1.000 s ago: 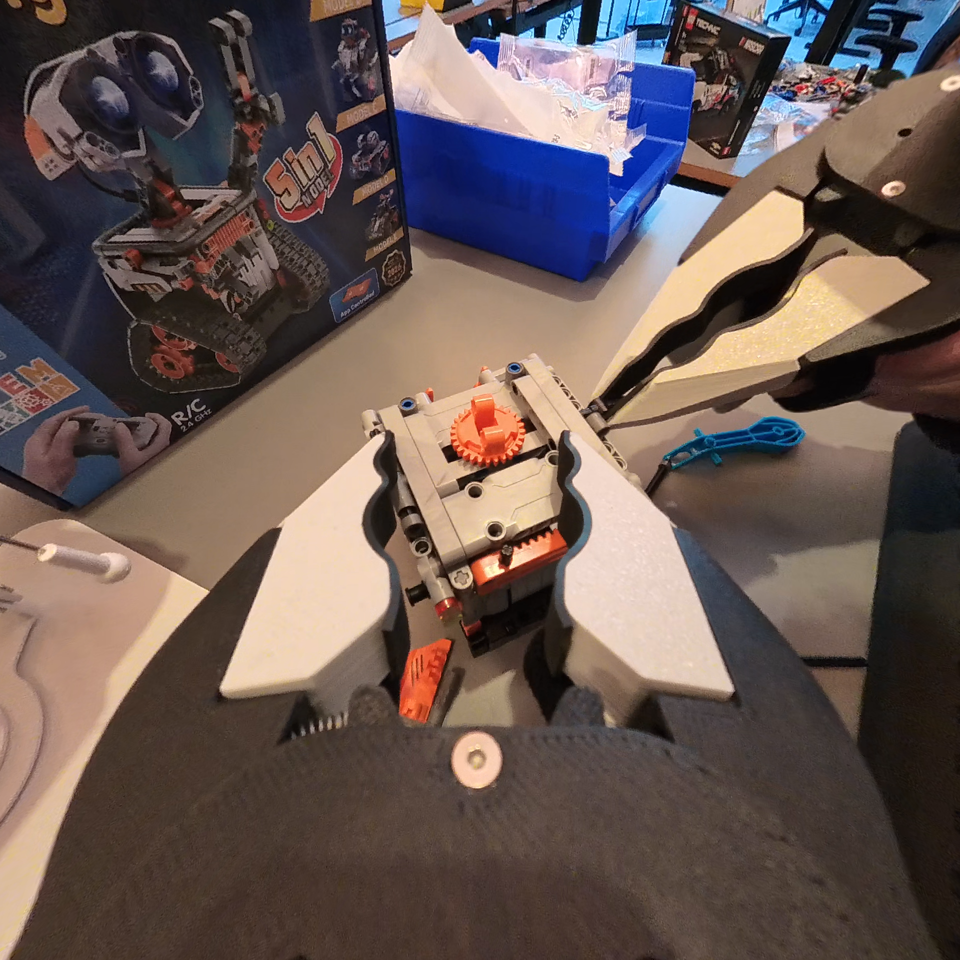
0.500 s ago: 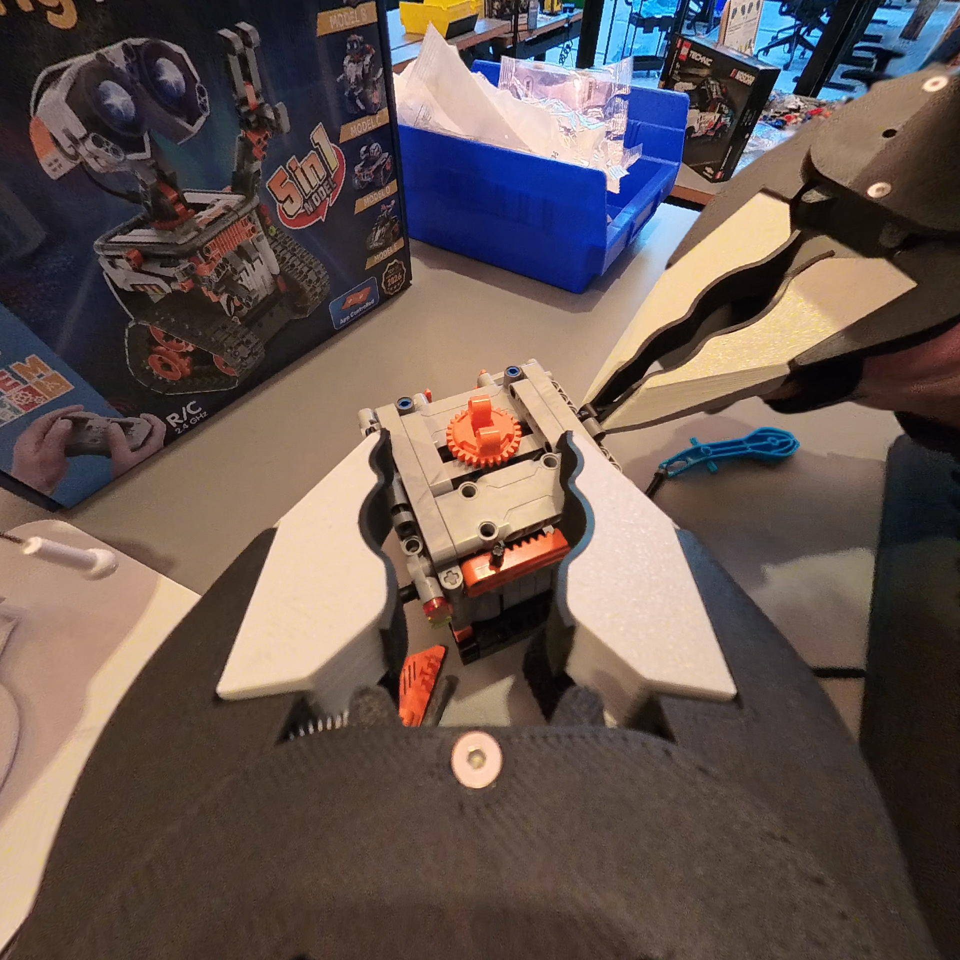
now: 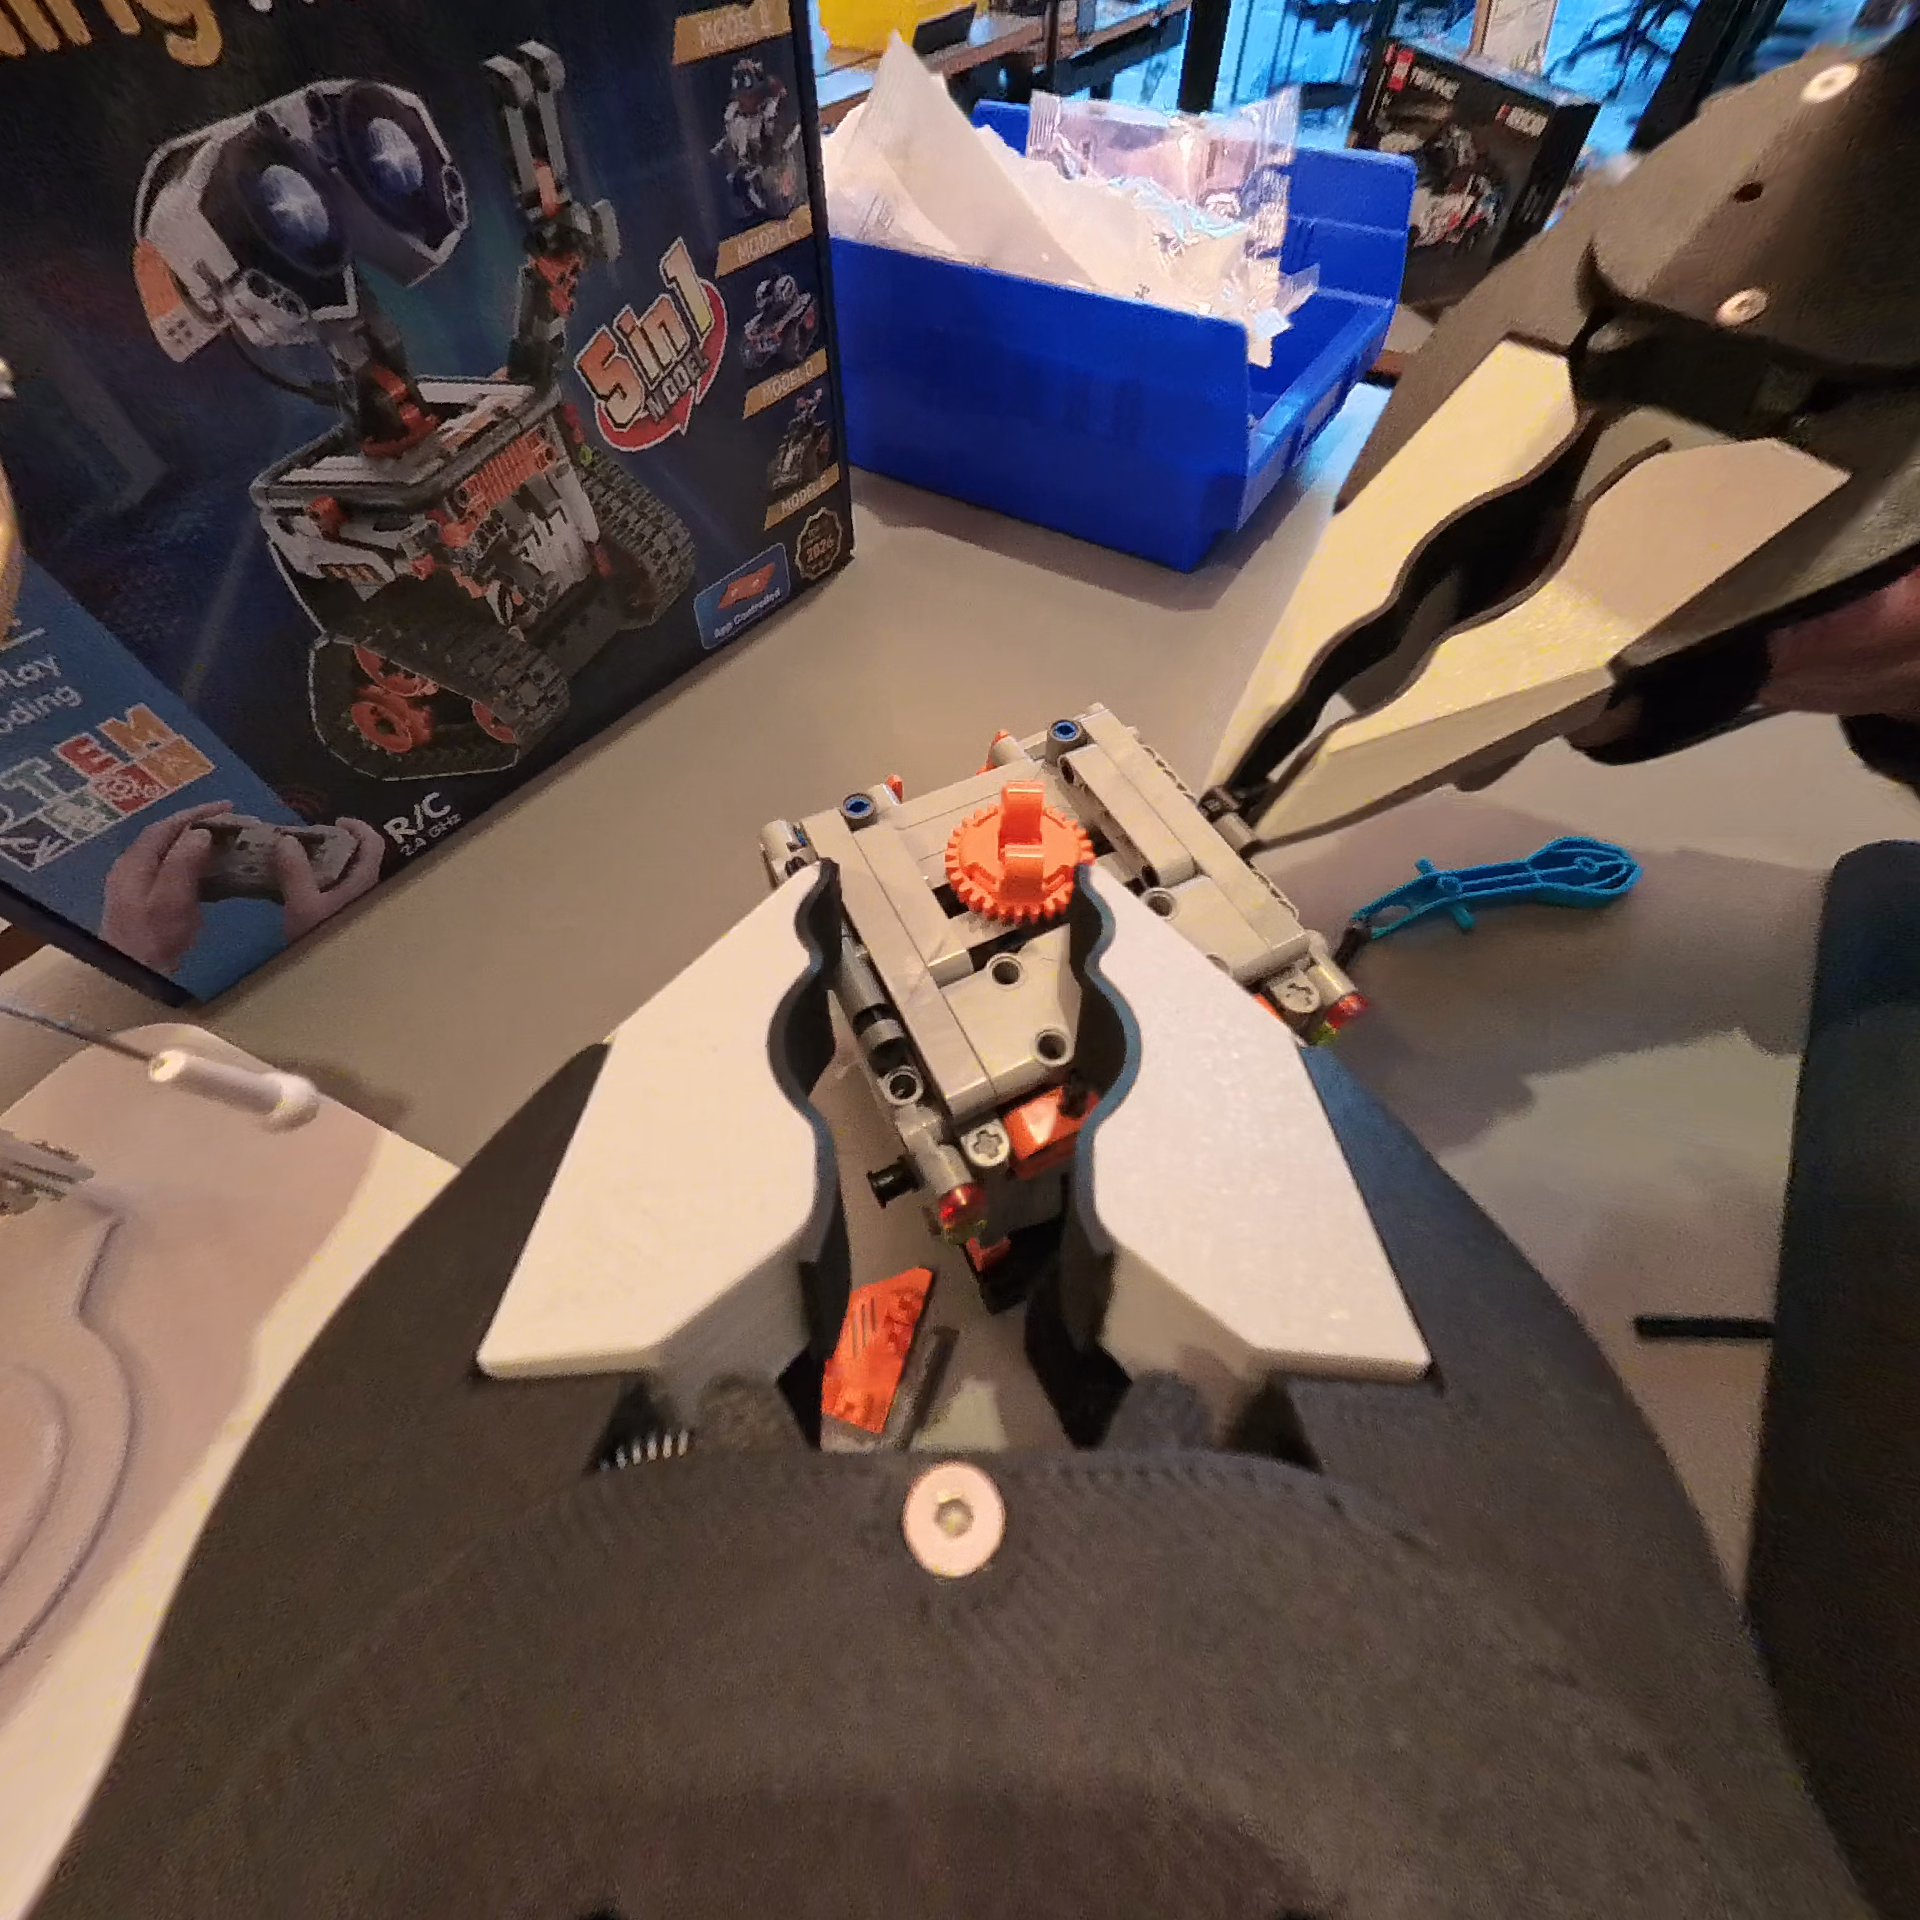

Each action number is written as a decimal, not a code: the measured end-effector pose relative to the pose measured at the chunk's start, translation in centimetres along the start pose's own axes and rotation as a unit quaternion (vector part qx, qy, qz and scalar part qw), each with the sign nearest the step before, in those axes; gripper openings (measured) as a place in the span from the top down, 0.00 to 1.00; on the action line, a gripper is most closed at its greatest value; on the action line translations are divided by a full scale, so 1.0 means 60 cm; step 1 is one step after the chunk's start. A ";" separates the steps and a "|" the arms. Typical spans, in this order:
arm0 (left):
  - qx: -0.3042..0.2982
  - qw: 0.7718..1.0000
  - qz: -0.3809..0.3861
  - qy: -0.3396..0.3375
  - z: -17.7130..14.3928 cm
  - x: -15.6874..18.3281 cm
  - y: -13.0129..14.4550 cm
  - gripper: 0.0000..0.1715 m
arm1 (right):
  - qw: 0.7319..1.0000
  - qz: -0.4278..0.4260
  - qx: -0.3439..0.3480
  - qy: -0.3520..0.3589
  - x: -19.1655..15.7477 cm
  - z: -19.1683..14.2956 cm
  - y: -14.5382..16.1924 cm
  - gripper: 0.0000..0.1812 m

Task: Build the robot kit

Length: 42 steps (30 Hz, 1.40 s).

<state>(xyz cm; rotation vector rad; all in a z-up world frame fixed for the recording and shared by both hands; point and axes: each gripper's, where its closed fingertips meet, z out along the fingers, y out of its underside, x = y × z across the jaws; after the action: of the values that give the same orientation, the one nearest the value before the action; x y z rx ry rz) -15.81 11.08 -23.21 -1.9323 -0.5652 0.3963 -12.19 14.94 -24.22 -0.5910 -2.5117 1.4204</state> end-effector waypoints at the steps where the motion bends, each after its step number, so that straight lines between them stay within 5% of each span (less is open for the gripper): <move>1: -0.002 1.000 0.004 0.001 0.000 0.001 0.000 0.75 | 1.000 -0.001 0.001 0.001 0.000 -0.002 0.000 0.98; 42: 0.014 1.000 -0.005 -0.010 0.002 0.012 -0.003 0.77 | 1.000 0.010 0.021 -0.009 -0.012 -0.017 -0.004 0.99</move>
<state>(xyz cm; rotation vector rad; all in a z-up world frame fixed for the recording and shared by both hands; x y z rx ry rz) -15.32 11.61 -23.12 -1.8997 -0.5803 0.4152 -11.22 15.29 -23.45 -0.6016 -2.4885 1.4888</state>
